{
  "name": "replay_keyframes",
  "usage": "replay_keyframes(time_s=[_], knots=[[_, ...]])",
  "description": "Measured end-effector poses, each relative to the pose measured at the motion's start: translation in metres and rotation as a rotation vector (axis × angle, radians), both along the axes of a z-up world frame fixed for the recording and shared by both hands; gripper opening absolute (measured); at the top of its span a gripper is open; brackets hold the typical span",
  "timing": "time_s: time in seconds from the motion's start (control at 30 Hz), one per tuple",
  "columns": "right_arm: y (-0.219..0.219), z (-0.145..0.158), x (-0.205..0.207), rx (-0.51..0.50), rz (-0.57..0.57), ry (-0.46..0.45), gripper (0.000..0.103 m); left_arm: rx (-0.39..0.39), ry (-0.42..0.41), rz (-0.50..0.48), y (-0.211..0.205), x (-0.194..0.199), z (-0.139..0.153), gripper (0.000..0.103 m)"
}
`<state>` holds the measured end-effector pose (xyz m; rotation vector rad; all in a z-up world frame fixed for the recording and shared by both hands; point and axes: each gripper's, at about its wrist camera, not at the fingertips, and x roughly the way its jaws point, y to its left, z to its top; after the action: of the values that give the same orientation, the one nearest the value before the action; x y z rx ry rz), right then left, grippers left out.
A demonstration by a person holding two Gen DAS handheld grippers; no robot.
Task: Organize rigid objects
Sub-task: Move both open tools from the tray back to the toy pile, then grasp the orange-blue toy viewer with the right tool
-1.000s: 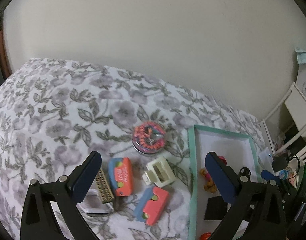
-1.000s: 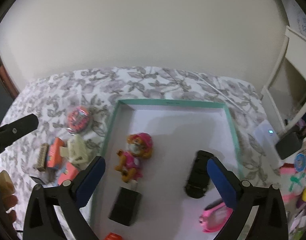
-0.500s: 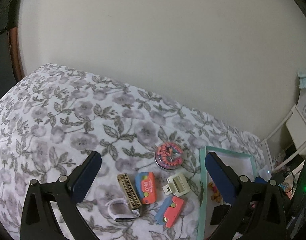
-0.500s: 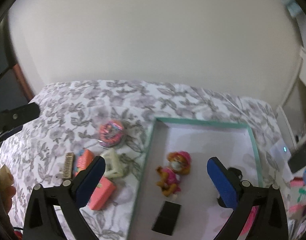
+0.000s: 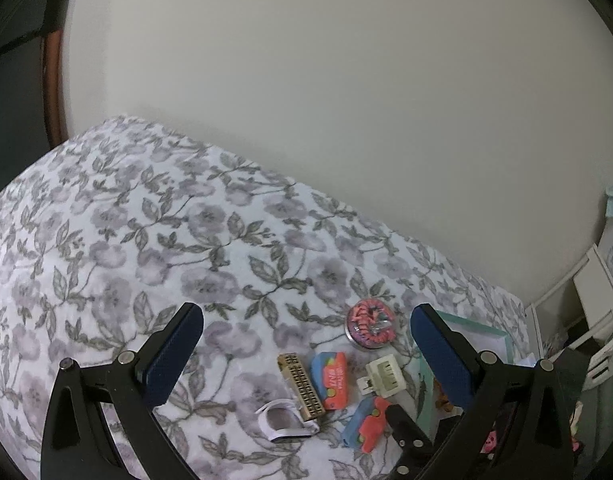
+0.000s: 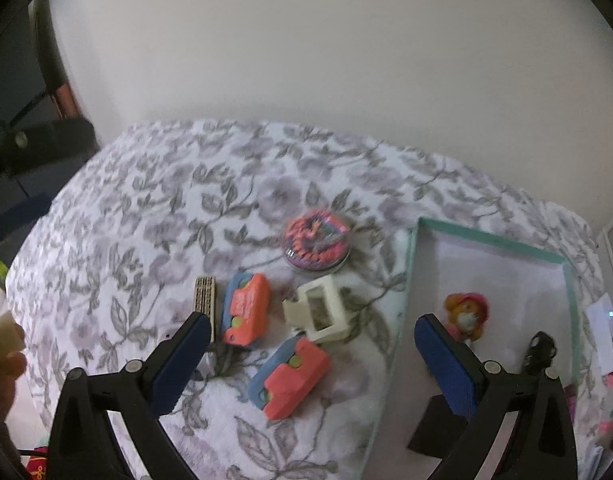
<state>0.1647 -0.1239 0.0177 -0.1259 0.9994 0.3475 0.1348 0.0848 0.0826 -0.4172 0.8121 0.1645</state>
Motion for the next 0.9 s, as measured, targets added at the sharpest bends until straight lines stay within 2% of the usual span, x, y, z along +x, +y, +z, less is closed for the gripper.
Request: replay_keyframes(time_s=[0.2,0.33,0.57,0.77,0.9], knots=[[0.006,-0.024,0.001,-0.044,-0.001,0.066,0.103,-0.012,0.089,0.017,0.01,0.004,-0.029,0.103],[0.01,-0.041,0.002,-0.069,-0.004,0.115,0.102,0.034,0.215,-0.01,0.006,0.011,-0.061,0.103],[0.013,-0.063,0.002,-0.116,-0.002,0.171,0.099,0.084,0.388,-0.062,0.003,0.013,-0.099,0.103],[0.012,-0.073,0.002,-0.126,-0.012,0.212,0.099,0.078,0.48,-0.081,0.003,0.01,-0.125,0.103],[0.016,-0.075,-0.001,-0.141,-0.001,0.203,0.097,0.078,0.507,-0.083,0.003,0.007,-0.136,0.103]])
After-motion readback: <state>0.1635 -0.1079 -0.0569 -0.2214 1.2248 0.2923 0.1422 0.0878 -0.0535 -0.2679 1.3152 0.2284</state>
